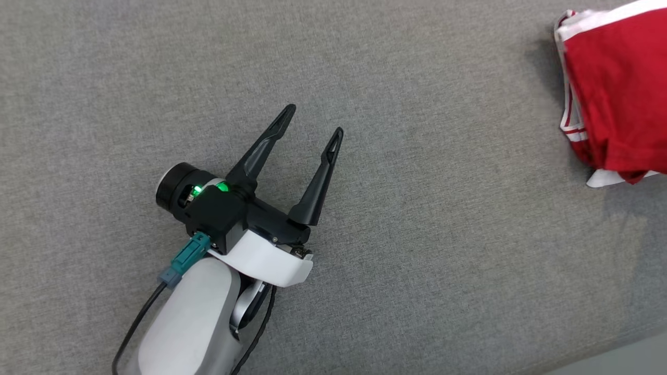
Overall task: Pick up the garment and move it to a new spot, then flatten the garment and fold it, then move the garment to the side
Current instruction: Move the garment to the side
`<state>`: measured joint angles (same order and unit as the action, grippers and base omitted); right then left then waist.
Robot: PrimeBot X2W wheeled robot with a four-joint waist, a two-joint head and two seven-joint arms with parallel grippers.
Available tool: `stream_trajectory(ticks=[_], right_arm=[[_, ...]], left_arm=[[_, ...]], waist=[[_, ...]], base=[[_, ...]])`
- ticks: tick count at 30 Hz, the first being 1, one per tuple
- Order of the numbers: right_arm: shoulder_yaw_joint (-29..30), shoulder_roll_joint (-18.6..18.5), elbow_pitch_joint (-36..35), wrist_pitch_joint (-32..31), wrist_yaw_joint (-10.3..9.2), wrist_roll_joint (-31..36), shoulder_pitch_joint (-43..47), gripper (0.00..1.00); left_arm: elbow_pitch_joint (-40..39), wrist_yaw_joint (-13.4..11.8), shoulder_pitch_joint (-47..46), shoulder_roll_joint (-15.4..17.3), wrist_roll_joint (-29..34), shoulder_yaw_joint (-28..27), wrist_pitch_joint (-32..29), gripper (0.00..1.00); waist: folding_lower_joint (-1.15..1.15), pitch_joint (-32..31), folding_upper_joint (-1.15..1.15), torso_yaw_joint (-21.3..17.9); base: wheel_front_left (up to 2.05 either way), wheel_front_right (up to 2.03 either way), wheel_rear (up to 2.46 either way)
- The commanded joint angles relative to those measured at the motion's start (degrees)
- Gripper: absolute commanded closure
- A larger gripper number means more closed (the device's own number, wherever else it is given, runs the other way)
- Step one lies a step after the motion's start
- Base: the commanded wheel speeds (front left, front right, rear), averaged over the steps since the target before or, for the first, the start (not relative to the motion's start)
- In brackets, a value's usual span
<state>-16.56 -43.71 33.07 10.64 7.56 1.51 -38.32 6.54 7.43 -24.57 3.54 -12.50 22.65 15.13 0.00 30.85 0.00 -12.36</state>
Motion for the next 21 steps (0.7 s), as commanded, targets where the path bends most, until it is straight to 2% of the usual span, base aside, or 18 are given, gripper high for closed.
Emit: stream_trajectory(ticks=[1, 6, 7, 8, 9, 15, 21], right_arm=[[0.7, 0.0, 1.0, 0.1, -0.15, 0.4, -0.9, 1.0], [2.3, 0.8, 4.2, 0.9, -0.15, 1.3, -1.8, 1.0], [2.5, 1.0, 4.8, 1.1, -0.15, 1.5, -1.8, 0.78], [2.8, 1.1, 5.5, 1.2, -0.15, 1.6, -1.9, 0.23], [3.2, 1.2, 6.3, 1.3, -0.15, 1.9, -1.9, 0.0], [6.2, 2.3, 8.3, 2.1, -0.15, 4.8, -2.9, 0.0], [12.0, 6.7, 5.7, 3.7, -0.14, 5.1, -3.0, 0.0]], left_arm=[[0.0, 0.1, -1.2, 0.7, -0.3, 0.1, 0.0, 0.0], [0.1, 0.1, -2.0, 0.9, -0.8, 0.5, 0.0, 0.0], [0.2, 0.1, -2.0, 1.0, -0.9, 0.4, 0.0, 0.0], [0.2, 0.1, -2.0, 0.9, -1.0, 0.3, 0.0, 0.0], [0.2, 0.1, -1.9, 0.9, -1.1, 0.4, 0.0, 0.0], [0.2, 0.1, -1.1, 0.5, -1.7, -0.5, 0.0, 0.0], [0.0, 0.1, 0.4, -0.1, -2.4, -1.7, 0.0, 0.0]], waist=[[0.0, 1.5, 0.0, 0.1], [0.0, 2.7, 0.0, 1.3], [0.0, 2.8, 0.0, 1.5], [0.0, 2.8, 0.0, 1.7], [0.0, 2.8, 0.0, 2.1], [0.0, 0.8, 0.0, 3.4], [0.0, -4.1, 0.0, 5.4]], base=[[0.0, 0.0, 0.0], [0.0, 0.0, 0.0], [0.0, 0.0, 0.0], [0.0, 0.0, 0.0], [0.0, 0.0, 0.0], [0.0, 0.0, 0.0], [0.0, 0.0, 0.0]])
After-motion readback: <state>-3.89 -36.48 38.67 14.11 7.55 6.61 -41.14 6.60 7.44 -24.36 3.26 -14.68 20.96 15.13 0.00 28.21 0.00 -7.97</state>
